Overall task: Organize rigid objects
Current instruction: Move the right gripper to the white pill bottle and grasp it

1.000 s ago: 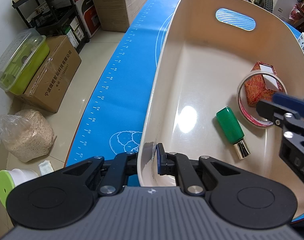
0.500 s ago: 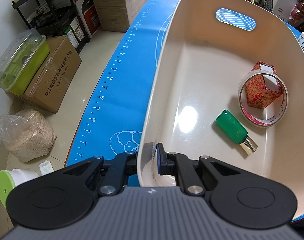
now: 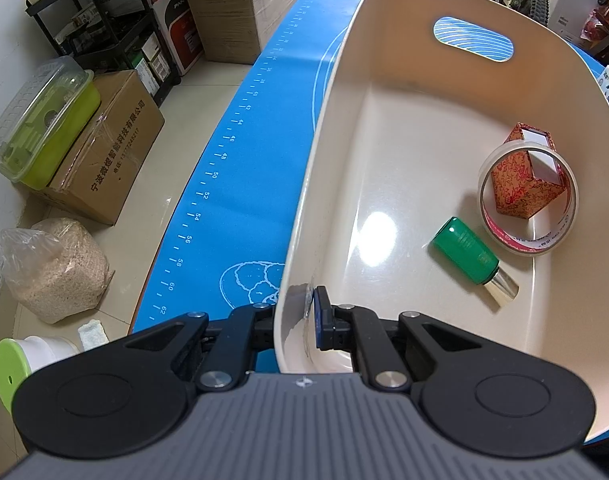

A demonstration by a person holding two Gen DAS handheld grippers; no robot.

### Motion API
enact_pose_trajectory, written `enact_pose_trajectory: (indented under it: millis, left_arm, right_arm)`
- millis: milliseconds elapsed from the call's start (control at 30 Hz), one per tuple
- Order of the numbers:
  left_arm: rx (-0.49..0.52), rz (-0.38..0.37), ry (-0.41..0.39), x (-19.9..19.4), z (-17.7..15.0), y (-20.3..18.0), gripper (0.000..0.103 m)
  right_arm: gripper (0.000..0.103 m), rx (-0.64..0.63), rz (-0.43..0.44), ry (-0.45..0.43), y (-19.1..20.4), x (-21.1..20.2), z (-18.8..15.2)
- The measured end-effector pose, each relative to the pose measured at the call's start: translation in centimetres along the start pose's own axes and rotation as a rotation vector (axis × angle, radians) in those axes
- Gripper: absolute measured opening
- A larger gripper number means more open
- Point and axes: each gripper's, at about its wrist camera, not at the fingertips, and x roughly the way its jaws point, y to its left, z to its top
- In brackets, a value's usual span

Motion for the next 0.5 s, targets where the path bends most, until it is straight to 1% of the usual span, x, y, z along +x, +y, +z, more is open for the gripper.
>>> enact_pose_trajectory:
  millis: [133, 267, 333, 500]
  left_arm:
    - [0.003, 0.003, 0.000, 0.1, -0.1, 0.0, 0.013]
    - [0.002, 0.003, 0.000, 0.1, -0.1, -0.1, 0.013]
    - [0.002, 0.003, 0.000, 0.1, -0.1, -0.1, 0.013]
    - [0.001, 0.003, 0.000, 0.1, -0.1, -0.1, 0.013]
  right_arm:
    - [0.092, -0.024, -0.052, 0.057, -0.5, 1.2, -0.7]
    - [0.092, -0.039, -0.038, 0.069, -1.1, 0.9, -0.9]
    - [0.096, -0.056, -0.033, 0.075, -1.2, 0.9, -1.1]
    - [0.097, -0.079, -0.034, 0.114, -1.3, 1.6, -1.7]
